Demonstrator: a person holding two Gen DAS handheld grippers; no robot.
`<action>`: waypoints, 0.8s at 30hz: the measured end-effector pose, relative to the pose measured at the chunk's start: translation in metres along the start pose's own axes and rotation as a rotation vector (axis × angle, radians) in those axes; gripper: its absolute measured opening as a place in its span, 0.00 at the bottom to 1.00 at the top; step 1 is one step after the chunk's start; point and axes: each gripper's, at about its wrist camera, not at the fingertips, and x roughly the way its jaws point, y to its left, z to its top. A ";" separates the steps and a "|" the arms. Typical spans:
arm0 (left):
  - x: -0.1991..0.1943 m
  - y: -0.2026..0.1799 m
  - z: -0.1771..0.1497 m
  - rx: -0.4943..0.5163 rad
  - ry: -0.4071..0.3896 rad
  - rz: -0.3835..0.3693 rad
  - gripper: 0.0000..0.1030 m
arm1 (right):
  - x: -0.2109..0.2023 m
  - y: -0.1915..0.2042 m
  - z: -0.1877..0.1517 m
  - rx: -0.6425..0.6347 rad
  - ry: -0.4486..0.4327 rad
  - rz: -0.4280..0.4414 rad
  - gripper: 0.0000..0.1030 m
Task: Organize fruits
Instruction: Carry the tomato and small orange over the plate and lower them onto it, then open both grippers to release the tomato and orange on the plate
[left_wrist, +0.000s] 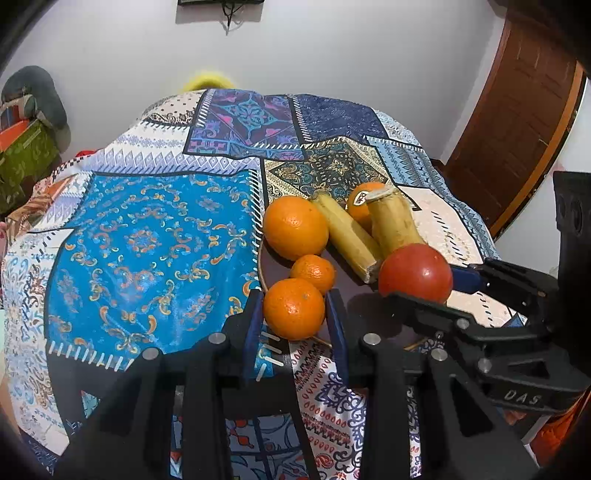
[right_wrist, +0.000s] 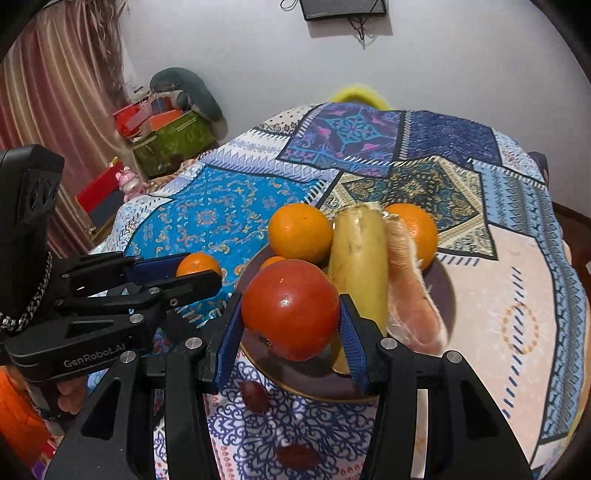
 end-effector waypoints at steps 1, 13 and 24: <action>0.001 0.000 0.000 0.000 -0.001 -0.003 0.33 | 0.002 0.000 0.000 0.001 0.003 0.007 0.46; 0.008 -0.001 -0.001 0.005 0.015 -0.005 0.33 | -0.012 -0.001 0.001 0.022 -0.045 0.012 0.64; 0.025 -0.011 0.000 -0.001 0.041 -0.017 0.33 | -0.041 -0.028 -0.008 0.040 -0.082 -0.066 0.64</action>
